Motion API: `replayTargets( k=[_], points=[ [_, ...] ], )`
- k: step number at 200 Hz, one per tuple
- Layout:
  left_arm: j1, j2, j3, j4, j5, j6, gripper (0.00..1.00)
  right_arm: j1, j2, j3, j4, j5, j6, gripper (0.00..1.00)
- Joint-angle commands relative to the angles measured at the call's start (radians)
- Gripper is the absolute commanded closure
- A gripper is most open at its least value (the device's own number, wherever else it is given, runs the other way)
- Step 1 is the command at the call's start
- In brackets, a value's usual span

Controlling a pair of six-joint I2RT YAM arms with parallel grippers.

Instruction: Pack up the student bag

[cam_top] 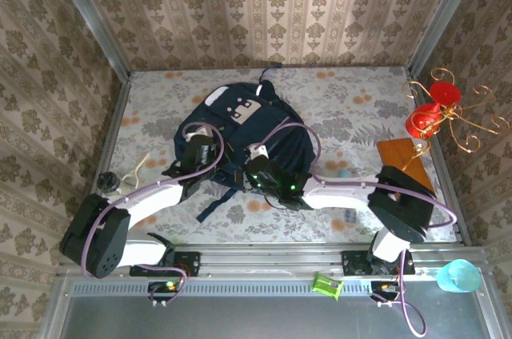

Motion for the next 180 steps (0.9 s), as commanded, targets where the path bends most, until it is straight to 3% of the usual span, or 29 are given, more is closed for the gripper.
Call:
replayTargets(
  k=[1,10,32,53,70,93,132,151,180],
  points=[
    [0.069,-0.048,0.049,-0.106,0.140,0.142,1.00,-0.059,-0.160,-0.066,-0.003,-0.064,-0.120,0.69],
    [0.087,-0.064,0.063,-0.161,0.150,0.201,0.97,-0.099,-0.204,-0.083,-0.058,-0.097,-0.162,0.66],
    [0.130,-0.123,0.092,-0.287,0.089,0.314,0.55,-0.234,-0.274,-0.088,-0.200,-0.204,-0.234,0.61],
    [0.126,-0.189,0.116,-0.352,0.000,0.372,0.41,-0.356,-0.304,-0.093,-0.253,-0.262,-0.249,0.59],
    [0.105,-0.217,0.132,-0.354,-0.037,0.406,0.34,-0.443,-0.301,-0.100,-0.241,-0.317,-0.231,0.56],
    [-0.067,-0.162,0.194,-0.330,-0.101,0.566,0.26,-0.508,-0.255,-0.076,-0.259,-0.371,-0.204,0.51],
    [-0.338,0.088,0.403,-0.402,-0.230,0.862,0.15,-0.642,-0.250,-0.146,-0.214,-0.404,-0.117,0.50],
    [-0.383,0.228,0.515,-0.466,-0.262,0.927,0.13,-0.668,-0.254,-0.174,-0.193,-0.427,-0.105,0.50],
    [-0.373,0.385,0.650,-0.548,-0.291,0.928,0.17,-0.669,-0.236,-0.185,-0.184,-0.458,-0.104,0.50]
  ],
)
